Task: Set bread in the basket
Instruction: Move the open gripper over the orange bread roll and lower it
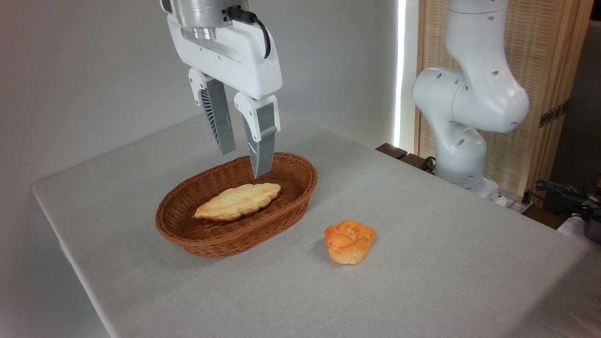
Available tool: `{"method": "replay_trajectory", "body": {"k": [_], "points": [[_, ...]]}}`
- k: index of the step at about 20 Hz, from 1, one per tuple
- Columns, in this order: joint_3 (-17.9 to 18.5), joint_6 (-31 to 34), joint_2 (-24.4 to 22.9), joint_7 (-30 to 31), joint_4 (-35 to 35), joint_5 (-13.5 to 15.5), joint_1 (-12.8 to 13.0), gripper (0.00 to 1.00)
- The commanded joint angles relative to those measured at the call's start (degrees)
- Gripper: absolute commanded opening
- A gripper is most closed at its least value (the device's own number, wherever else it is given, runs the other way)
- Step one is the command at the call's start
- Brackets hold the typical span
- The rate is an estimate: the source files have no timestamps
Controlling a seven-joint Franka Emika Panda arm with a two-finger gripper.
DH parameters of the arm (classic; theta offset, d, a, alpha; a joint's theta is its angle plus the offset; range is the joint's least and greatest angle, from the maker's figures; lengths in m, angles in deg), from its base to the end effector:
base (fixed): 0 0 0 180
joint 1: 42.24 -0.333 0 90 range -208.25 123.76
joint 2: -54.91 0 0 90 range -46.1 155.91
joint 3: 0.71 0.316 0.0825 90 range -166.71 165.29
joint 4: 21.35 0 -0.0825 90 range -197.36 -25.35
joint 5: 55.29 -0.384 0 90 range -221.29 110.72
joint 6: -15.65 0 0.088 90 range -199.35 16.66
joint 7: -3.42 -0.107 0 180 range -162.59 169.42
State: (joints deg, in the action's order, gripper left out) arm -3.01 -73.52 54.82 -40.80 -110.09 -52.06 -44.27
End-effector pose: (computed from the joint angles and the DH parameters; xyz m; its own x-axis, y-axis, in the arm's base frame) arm 0.5529 -0.0087 0.6346 0.7124 -0.7003 0.0458 -0.7017 -0.7117 0.0340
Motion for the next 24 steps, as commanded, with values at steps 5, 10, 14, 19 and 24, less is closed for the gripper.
{"method": "replay_trajectory", "body": {"k": [5,10,14,19,24], "points": [[0.54,1.37,0.17,-1.22,0.75,0.81,0.01,1.00],[0.54,1.37,0.17,-1.22,0.41,0.55,0.09,1.00],[0.54,1.37,-0.44,-1.31,-1.00,0.46,0.09,1.00],[1.42,-2.13,-6.23,-1.40,-9.59,0.28,0.09,1.00],[1.42,-6.88,-13.00,-3.32,-20.67,-0.41,0.44,1.00]]}}
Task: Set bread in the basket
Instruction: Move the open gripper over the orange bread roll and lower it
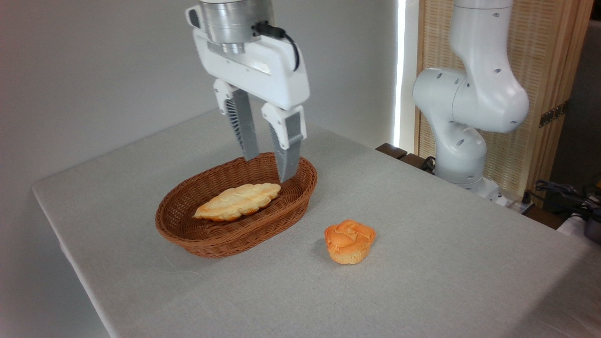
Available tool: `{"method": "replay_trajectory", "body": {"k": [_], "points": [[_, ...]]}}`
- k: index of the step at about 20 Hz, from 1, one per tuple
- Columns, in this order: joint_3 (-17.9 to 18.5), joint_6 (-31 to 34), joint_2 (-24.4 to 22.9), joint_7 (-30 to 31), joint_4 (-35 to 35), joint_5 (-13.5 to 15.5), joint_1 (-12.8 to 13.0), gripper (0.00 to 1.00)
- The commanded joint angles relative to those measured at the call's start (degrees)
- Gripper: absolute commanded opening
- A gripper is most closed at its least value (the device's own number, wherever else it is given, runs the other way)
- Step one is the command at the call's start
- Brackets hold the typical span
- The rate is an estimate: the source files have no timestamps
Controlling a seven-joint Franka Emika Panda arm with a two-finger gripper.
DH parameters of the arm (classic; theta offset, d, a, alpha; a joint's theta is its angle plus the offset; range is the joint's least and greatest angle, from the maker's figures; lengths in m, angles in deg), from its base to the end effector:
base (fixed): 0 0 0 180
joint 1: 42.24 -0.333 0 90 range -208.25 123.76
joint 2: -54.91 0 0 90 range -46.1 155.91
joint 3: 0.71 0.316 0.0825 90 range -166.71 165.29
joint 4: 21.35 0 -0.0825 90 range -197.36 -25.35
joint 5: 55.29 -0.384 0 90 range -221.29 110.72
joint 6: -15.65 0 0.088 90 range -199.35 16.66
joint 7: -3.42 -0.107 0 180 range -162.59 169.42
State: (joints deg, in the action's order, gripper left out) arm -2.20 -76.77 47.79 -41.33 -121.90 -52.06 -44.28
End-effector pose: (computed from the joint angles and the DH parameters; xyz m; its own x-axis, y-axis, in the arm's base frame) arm 0.5171 -0.0016 0.6078 0.7193 -0.6943 0.0247 -0.6945 -0.7177 0.0501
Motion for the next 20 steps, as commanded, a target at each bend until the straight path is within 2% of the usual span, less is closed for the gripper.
{"method": "replay_trajectory", "body": {"k": [1,2,4,7,8,10,15,17,20], "points": [[0.62,-5.20,-7.81,-3.76,-11.84,-1.72,0.72,1.00],[0.62,-6.70,-9.83,-4.55,-15.26,-2.69,1.15,1.00],[0.62,-9.69,-13.00,-4.73,-21.59,-2.88,1.42,1.00],[0.26,-13.56,-15.21,-4.91,-28.02,-3.06,1.51,1.00],[0.26,-15.57,-15.30,-5.00,-29.60,-3.67,1.51,1.00],[-0.09,-18.65,-15.30,-4.91,-32.77,-6.73,1.68,1.00],[-0.26,-20.16,-15.21,-4.82,-36.21,-7.27,2.74,1.00],[-0.18,-21.30,-15.12,-4.82,-36.65,-10.77,2.65,1.00],[-0.18,-22.27,-14.95,-4.82,-37.09,-11.58,2.65,1.00]]}}
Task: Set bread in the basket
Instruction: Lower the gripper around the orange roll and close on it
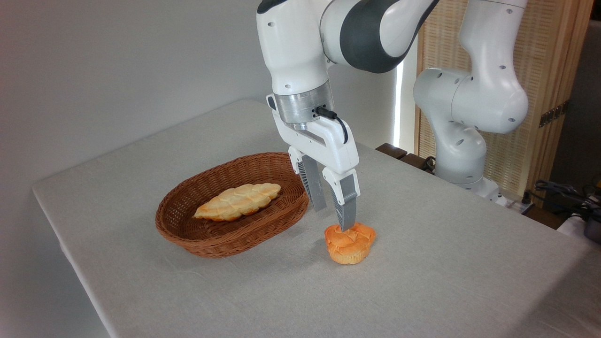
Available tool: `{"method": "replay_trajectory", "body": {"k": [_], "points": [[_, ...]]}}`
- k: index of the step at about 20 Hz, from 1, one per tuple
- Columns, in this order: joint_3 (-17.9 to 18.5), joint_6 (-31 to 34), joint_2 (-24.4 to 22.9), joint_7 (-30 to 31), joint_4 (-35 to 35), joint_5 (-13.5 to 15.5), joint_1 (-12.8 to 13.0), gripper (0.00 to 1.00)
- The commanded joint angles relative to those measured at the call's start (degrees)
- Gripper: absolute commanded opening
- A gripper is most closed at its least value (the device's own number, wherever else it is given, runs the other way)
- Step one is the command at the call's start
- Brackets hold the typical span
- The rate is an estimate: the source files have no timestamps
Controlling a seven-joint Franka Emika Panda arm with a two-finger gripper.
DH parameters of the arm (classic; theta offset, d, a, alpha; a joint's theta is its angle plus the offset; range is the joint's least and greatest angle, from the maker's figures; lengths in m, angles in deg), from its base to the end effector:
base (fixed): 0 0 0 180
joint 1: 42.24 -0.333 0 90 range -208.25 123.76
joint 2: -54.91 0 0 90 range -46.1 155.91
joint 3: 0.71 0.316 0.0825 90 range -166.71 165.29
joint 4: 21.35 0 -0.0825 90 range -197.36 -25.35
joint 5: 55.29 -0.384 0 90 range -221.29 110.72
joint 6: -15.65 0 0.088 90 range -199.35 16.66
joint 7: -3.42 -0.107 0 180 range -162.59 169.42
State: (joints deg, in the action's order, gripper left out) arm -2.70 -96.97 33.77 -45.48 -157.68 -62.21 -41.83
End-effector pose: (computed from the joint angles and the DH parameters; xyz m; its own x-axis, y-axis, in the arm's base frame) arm 0.4288 -0.0107 0.4583 0.5861 -0.8009 -0.1232 -0.8094 -0.5856 -0.0435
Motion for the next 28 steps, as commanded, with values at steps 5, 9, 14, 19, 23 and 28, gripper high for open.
{"method": "replay_trajectory", "body": {"k": [5,9,14,19,23,28], "points": [[0.32,-4.09,-0.66,-0.15,-3.59,-5.38,0.29,1.00],[0.32,-4.62,-0.57,-0.24,-3.86,-5.65,0.29,1.00],[0.32,-5.59,-0.57,-0.32,-4.91,-5.73,0.29,1.00],[0.41,-7.08,-0.57,-0.24,-6.58,-6.61,0.21,1.00],[0.50,-9.28,-0.57,0.03,-8.34,-7.40,0.21,0.99],[0.50,-10.07,-0.57,0.03,-9.66,-7.49,0.21,0.67]]}}
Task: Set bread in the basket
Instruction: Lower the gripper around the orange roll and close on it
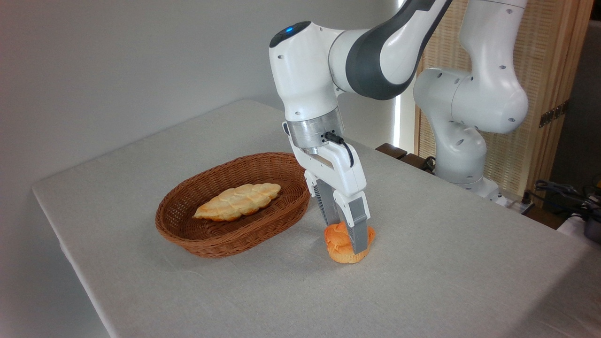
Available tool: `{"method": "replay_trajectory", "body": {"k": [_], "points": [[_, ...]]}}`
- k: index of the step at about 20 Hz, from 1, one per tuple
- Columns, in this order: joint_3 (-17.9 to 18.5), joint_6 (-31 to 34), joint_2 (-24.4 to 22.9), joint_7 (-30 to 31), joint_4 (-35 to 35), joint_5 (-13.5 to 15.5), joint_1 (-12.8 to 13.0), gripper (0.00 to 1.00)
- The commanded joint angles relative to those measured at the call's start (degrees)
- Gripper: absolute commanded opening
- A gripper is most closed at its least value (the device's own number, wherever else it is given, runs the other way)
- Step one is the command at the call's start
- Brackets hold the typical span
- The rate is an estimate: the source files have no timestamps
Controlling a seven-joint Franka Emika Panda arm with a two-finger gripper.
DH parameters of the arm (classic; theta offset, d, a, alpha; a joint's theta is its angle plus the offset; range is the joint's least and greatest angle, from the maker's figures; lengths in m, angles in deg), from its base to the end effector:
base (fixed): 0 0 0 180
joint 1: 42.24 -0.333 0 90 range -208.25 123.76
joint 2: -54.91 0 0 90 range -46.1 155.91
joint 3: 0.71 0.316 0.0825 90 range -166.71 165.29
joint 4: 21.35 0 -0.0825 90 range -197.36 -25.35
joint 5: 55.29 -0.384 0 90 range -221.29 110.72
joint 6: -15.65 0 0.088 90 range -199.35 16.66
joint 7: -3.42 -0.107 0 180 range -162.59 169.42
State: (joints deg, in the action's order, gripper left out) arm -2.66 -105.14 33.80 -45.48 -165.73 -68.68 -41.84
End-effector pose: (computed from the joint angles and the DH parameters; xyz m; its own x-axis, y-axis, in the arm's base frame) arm 0.4135 -0.0061 0.4062 0.5242 -0.8296 -0.1920 -0.8513 -0.5165 -0.0925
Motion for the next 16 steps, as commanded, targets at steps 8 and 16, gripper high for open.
{"method": "replay_trajectory", "body": {"k": [8,16], "points": [[0.63,-2.08,-0.60,0.03,-1.61,-1.02,0.21,0.36],[0.63,-1.99,-0.60,0.03,-1.61,-1.02,0.21,0.36]]}}
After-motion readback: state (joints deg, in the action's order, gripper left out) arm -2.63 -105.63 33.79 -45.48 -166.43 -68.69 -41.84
